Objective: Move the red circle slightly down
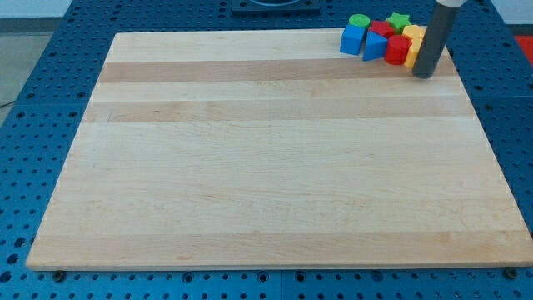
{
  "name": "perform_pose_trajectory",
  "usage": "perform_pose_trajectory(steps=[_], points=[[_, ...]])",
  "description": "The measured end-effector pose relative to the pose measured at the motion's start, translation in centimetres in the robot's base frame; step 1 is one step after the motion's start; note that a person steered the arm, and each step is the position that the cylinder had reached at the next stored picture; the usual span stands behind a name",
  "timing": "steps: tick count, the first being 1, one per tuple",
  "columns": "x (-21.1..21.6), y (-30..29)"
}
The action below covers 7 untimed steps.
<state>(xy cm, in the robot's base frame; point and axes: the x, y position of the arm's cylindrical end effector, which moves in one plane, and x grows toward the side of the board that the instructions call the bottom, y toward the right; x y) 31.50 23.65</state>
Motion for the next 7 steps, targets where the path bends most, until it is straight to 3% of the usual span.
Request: perform_pose_trajectory(steps=[1, 2, 3, 4, 5, 6, 7], points=[[0.7, 1.2], [0.7, 8.4], [-1.5, 10.8], [-8.6, 9.6], [-12.3, 6.8], [-12.4, 6.3], [-12.3, 0.8]])
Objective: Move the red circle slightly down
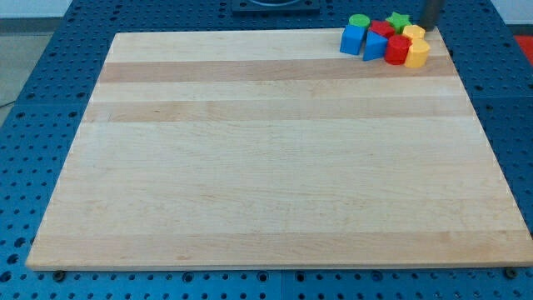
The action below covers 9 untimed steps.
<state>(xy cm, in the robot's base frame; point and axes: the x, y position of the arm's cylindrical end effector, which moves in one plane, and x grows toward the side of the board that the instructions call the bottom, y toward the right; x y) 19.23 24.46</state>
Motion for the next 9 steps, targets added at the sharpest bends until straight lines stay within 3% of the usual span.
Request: perform_pose_trajectory(steps=[1, 3, 4, 5, 6, 8, 9], points=[[0.8, -3.0], [9.7, -3.3], [8.7, -2.2], [4.7, -2.3], [6.2, -3.2], [14.6, -5.3], [19.4, -9.6]])
